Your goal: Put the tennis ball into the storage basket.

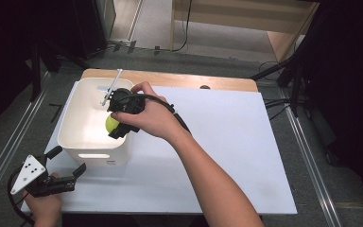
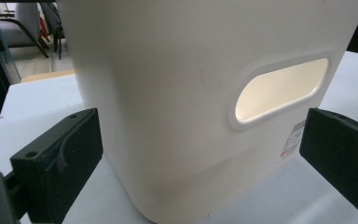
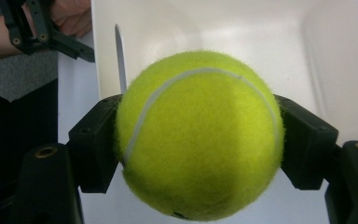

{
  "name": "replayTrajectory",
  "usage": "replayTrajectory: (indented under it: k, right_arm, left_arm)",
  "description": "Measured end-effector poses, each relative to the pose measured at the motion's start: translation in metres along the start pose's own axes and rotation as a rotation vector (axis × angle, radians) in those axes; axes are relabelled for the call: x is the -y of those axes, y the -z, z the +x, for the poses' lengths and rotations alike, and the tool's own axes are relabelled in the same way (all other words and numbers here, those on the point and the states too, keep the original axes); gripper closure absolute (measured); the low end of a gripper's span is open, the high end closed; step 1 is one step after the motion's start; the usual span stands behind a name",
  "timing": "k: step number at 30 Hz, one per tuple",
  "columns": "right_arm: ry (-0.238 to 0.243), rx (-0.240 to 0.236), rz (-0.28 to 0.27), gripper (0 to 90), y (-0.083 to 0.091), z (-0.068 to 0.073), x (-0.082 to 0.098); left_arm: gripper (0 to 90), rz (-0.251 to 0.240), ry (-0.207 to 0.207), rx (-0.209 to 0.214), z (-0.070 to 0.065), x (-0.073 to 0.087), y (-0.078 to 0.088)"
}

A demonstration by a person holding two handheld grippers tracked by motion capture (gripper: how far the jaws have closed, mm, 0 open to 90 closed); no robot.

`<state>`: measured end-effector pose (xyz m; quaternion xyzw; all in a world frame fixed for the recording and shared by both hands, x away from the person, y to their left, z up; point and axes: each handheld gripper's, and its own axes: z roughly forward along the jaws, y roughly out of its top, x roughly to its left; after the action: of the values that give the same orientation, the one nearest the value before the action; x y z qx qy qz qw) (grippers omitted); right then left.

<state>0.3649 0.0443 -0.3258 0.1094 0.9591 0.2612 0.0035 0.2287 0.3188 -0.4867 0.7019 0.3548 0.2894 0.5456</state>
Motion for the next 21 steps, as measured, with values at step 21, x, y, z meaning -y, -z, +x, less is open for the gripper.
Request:
replayTrajectory:
  k: [21]
  right_arm:
    - [0.015,0.032,0.060,22.9,-0.025,0.003,-0.006]
  left_arm:
    - [0.0,-0.002,0.007,0.001,-0.001,0.000,-0.001]
